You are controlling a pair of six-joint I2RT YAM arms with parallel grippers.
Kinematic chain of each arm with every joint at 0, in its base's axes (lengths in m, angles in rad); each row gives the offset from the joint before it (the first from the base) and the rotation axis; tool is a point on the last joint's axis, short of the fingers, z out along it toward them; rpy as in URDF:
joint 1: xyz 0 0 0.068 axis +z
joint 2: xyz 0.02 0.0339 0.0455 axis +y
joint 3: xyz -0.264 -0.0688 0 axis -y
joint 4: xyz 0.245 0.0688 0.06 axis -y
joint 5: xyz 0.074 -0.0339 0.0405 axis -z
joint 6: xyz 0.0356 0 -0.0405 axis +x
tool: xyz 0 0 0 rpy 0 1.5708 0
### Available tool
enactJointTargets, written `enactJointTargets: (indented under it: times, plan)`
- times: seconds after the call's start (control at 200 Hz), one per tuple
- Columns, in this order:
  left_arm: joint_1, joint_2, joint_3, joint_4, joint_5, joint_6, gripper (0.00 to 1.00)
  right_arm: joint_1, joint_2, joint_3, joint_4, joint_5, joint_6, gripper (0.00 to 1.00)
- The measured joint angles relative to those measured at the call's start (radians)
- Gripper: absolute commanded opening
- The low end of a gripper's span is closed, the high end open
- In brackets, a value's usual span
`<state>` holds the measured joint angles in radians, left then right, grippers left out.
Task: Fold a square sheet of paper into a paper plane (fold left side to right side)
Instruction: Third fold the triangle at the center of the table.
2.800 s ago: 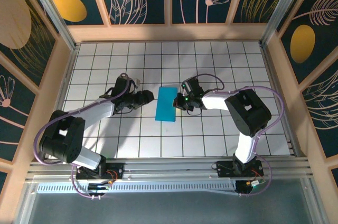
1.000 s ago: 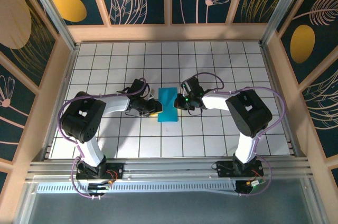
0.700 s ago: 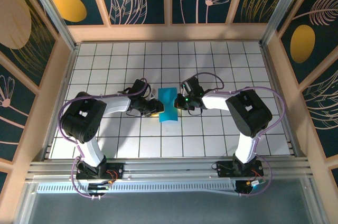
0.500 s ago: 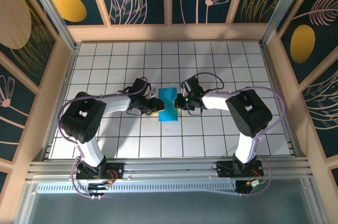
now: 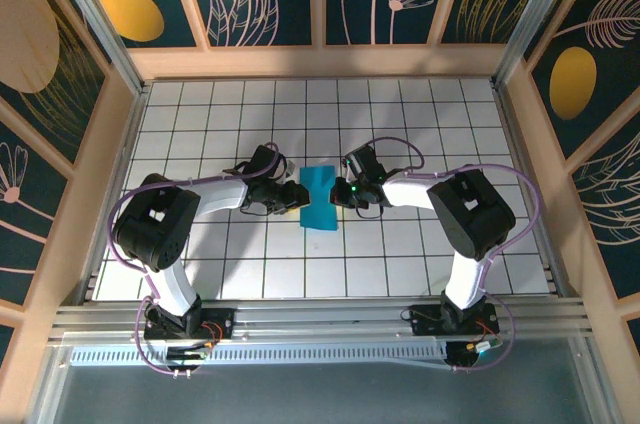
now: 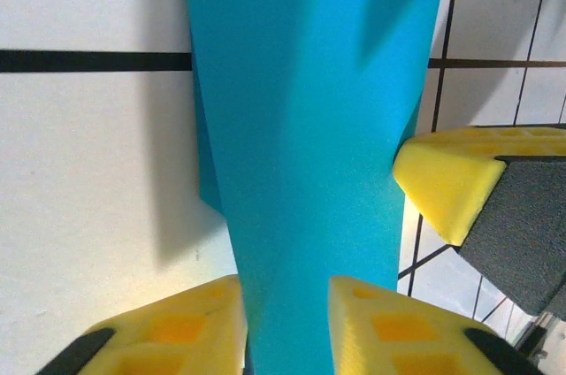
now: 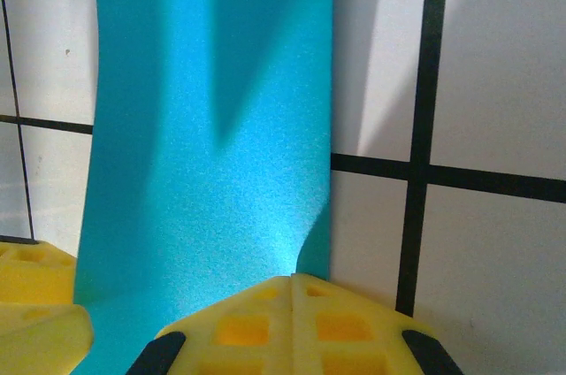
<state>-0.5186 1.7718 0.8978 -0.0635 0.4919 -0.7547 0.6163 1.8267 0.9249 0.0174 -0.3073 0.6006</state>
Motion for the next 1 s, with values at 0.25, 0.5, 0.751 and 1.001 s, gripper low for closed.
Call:
enactJointTargets:
  times: [0.25,0.5,0.751,1.001]
  plan:
    - [0.0,-0.012,-0.018,0.007,-0.002,-0.03,0.0,0.0,-0.003,0.0,-0.004,0.003,-0.01,0.0]
    - [-0.005,-0.037,-0.04,0.044,0.029,-0.093,0.0,0.001,-0.043,0.004,-0.061,0.055,-0.059,0.26]
    - [-0.005,-0.082,-0.103,0.114,0.062,-0.192,0.0,0.018,-0.219,-0.026,-0.113,0.151,-0.131,0.47]
    - [-0.005,-0.083,-0.119,0.142,0.08,-0.228,0.0,0.234,-0.417,-0.146,-0.108,0.32,-0.204,0.62]
